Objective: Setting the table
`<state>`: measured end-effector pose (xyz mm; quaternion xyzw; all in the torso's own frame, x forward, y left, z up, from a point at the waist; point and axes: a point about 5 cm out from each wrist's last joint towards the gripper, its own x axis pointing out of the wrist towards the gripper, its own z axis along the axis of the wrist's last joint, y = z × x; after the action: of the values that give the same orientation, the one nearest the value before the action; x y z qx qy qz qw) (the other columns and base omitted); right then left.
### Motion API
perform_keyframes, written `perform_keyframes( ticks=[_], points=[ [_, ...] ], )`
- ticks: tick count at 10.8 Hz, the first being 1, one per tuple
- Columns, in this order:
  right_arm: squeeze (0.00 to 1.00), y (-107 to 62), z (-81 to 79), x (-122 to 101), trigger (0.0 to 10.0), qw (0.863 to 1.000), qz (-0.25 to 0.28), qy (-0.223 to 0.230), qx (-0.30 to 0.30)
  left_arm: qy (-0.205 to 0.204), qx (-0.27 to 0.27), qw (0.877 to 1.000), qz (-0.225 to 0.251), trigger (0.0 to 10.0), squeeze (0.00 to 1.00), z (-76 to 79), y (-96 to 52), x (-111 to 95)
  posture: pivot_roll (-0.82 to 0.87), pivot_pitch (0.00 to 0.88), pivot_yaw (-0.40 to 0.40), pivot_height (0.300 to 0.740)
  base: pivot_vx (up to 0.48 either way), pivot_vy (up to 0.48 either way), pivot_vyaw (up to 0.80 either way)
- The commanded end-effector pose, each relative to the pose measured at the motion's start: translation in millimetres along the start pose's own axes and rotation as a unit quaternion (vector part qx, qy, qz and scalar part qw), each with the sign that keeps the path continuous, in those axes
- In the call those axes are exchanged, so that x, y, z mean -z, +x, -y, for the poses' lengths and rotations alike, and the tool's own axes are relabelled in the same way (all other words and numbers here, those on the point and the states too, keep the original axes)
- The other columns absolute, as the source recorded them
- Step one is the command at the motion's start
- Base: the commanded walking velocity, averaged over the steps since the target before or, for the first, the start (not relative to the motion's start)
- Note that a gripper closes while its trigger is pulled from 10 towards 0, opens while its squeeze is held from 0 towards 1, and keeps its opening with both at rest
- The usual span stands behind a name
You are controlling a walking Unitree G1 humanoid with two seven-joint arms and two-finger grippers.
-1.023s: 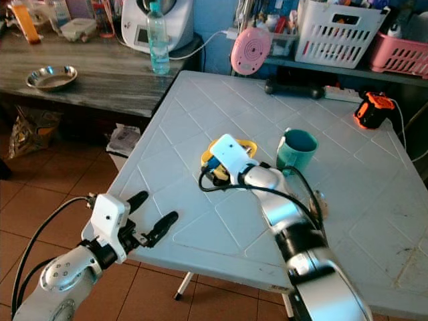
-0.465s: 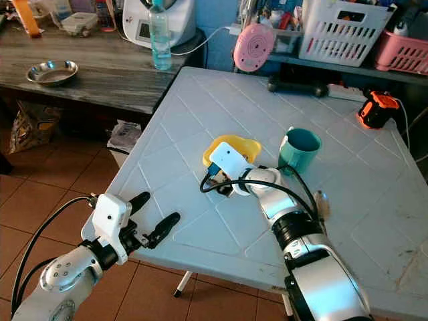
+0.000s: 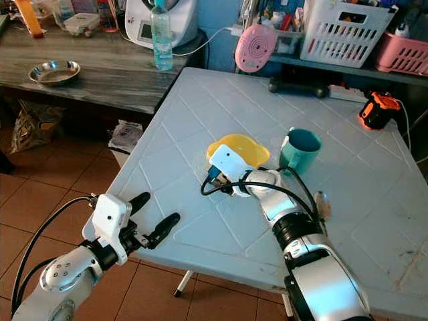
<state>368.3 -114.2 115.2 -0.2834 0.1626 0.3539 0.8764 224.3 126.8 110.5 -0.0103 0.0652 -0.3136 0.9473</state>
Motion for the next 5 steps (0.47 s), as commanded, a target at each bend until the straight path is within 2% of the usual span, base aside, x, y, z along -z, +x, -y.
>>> perform_keyframes(
  ticks=[1, 5],
  points=[
    [0.0, -2.5, 5.2, 5.3, 0.0, 1.0, -0.018, -0.01, 0.004, -0.005, 0.002, 1.0, -0.008, 10.0, 0.0, -0.4, -1.5, 2.7, 0.15, 0.055, -0.058, 0.74, 0.0, 0.0, 0.0],
    [0.0, -2.6, 3.0, 7.5, 0.0, 1.0, -0.017, -0.026, -0.004, -0.003, 0.014, 1.0, 0.012, 10.0, 0.0, 0.3, -2.1, -2.3, 0.15, 0.057, -0.065, 0.74, 0.0, 0.0, 0.0]
  ],
)
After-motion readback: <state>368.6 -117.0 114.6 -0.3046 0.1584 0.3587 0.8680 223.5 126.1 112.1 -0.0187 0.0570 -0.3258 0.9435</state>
